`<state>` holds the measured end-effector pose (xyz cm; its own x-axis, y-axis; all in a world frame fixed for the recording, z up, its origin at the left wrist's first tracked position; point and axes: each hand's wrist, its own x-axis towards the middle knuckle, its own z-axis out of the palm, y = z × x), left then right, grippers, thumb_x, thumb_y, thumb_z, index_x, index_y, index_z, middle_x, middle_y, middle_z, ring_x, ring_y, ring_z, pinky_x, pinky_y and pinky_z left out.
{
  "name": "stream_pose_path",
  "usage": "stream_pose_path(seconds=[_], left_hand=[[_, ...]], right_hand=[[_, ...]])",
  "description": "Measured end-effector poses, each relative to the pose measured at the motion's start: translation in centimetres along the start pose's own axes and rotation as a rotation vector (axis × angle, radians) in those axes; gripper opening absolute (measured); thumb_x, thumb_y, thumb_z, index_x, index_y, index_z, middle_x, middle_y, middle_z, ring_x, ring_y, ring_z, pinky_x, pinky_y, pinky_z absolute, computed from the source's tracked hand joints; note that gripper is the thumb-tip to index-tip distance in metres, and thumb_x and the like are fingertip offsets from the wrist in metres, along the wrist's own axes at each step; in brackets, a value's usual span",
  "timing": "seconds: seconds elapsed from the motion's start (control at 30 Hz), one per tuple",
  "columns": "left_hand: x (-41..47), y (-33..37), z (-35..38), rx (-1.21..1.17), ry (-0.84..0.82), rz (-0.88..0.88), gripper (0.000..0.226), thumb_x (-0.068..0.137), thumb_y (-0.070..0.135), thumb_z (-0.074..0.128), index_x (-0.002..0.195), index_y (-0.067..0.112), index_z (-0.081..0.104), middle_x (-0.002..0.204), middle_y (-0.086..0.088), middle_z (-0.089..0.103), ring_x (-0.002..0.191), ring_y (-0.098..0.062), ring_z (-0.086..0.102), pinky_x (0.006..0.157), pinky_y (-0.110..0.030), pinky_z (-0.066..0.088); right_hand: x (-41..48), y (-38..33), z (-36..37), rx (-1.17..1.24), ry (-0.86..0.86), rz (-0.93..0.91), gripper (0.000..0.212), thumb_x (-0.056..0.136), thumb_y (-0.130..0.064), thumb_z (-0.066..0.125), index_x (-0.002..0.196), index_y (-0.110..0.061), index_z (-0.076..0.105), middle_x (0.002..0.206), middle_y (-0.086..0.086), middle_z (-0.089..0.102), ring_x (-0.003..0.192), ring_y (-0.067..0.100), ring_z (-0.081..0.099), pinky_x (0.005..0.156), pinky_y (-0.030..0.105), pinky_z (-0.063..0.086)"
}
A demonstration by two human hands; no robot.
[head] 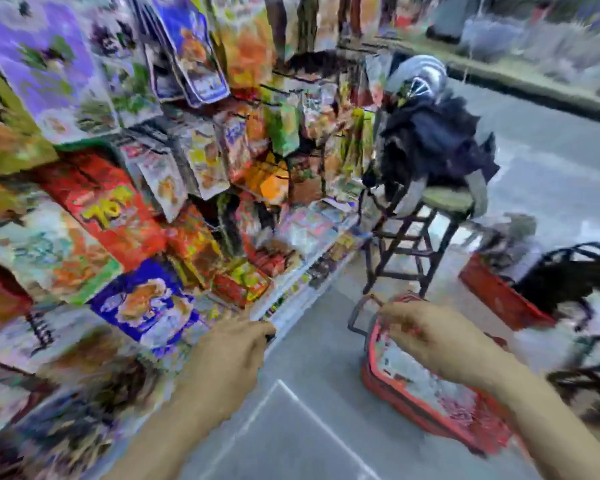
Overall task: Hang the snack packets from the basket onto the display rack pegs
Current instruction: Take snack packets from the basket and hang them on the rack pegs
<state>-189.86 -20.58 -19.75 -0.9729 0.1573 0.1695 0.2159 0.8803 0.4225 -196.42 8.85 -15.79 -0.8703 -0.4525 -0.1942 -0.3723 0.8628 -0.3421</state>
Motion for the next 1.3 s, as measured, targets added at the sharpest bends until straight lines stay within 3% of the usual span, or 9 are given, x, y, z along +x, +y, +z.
stream_pose_path(seconds=[0.1, 0.27, 0.43, 0.6, 0.87, 1.0, 1.1, 1.2, 1.3], left_hand=[[0.0, 4.8, 6.6, -0.07, -0.067, -0.087, 0.02, 0.089, 0.017, 0.06, 0.102, 0.028, 0.072, 0.095, 0.01, 0.071, 0.089, -0.011, 0.063, 0.071, -0.02, 0.042], [0.6, 13.5, 16.7, -0.152, -0.242, -0.069, 0.033, 0.091, 0.017, 0.045, 0.113, 0.024, 0.068, 0.111, 0.008, 0.062, 0.105, -0.013, 0.056, 0.086, -0.019, 0.038], [2.2, 19.1, 25.0, -0.216, -0.449, -0.036, 0.037, 0.092, 0.014, 0.047, 0.125, 0.022, 0.061, 0.128, 0.006, 0.056, 0.119, -0.016, 0.051, 0.093, -0.009, 0.026], [7.0, 19.8, 33.6, -0.224, -0.611, -0.031, 0.042, 0.092, 0.008, 0.052, 0.132, 0.02, 0.055, 0.129, 0.0, 0.056, 0.119, -0.019, 0.051, 0.098, -0.024, 0.033], [16.1, 13.3, 54.5, -0.17, -0.667, 0.068, 0.038, 0.088, 0.005, 0.055, 0.124, 0.015, 0.062, 0.122, -0.007, 0.06, 0.115, -0.024, 0.054, 0.094, -0.026, 0.036], [20.3, 10.7, 68.5, 0.035, -0.766, 0.17, 0.035, 0.091, 0.019, 0.052, 0.125, 0.024, 0.06, 0.124, -0.004, 0.061, 0.112, -0.023, 0.056, 0.091, -0.031, 0.045], [22.1, 10.6, 78.1, 0.275, -0.939, 0.355, 0.036, 0.093, 0.029, 0.054, 0.129, 0.023, 0.056, 0.13, -0.007, 0.059, 0.119, -0.027, 0.053, 0.092, -0.032, 0.043], [22.7, 10.3, 85.4, 0.429, -1.037, 0.469, 0.049, 0.092, 0.04, 0.057, 0.134, 0.015, 0.049, 0.132, -0.012, 0.052, 0.118, -0.031, 0.052, 0.091, -0.034, 0.044], [22.4, 8.5, 90.4, 0.487, -1.062, 0.48, 0.082, 0.084, 0.05, 0.066, 0.146, 0.01, 0.03, 0.144, -0.017, 0.038, 0.124, -0.035, 0.047, 0.099, -0.036, 0.042]], right_hand=[[-5.6, 7.9, 1.9, 0.135, 0.031, 0.197, 0.028, 0.093, -0.03, 0.059, 0.12, -0.03, 0.064, 0.115, -0.01, 0.068, 0.101, 0.01, 0.063, 0.088, 0.03, 0.048], [-15.7, 17.4, 5.1, 0.534, 0.226, 0.512, 0.027, 0.09, -0.021, 0.067, 0.112, -0.035, 0.061, 0.096, -0.021, 0.067, 0.086, -0.013, 0.06, 0.073, 0.005, 0.043], [-20.8, 23.3, 9.2, 0.807, 0.322, 0.807, 0.027, 0.094, -0.016, 0.06, 0.104, -0.041, 0.059, 0.103, -0.017, 0.067, 0.098, 0.005, 0.063, 0.088, 0.035, 0.051], [-18.8, 27.8, 14.5, 0.987, 0.406, 0.989, 0.03, 0.095, -0.013, 0.056, 0.095, -0.043, 0.059, 0.098, -0.014, 0.067, 0.094, 0.003, 0.062, 0.091, 0.04, 0.051], [-7.4, 40.0, 28.1, 0.916, 0.355, 0.957, 0.021, 0.093, -0.024, 0.061, 0.099, -0.045, 0.061, 0.099, -0.015, 0.069, 0.091, 0.002, 0.065, 0.088, 0.027, 0.05], [-0.4, 49.3, 37.5, 0.831, 0.155, 0.799, 0.029, 0.095, -0.026, 0.057, 0.124, -0.033, 0.057, 0.115, -0.003, 0.064, 0.1, 0.009, 0.063, 0.091, 0.03, 0.049], [4.5, 55.9, 44.6, 0.73, -0.025, 0.752, 0.048, 0.097, -0.025, 0.055, 0.143, -0.023, 0.043, 0.132, 0.009, 0.056, 0.1, 0.015, 0.057, 0.077, 0.022, 0.045], [7.9, 61.4, 50.0, 0.596, -0.138, 0.742, 0.061, 0.096, -0.025, 0.057, 0.15, -0.02, 0.028, 0.145, 0.012, 0.048, 0.117, 0.024, 0.056, 0.082, 0.019, 0.041], [10.3, 65.4, 54.4, 0.544, -0.139, 0.757, 0.067, 0.095, -0.025, 0.059, 0.152, -0.019, 0.025, 0.133, 0.015, 0.057, 0.106, 0.028, 0.064, 0.091, 0.033, 0.052]])
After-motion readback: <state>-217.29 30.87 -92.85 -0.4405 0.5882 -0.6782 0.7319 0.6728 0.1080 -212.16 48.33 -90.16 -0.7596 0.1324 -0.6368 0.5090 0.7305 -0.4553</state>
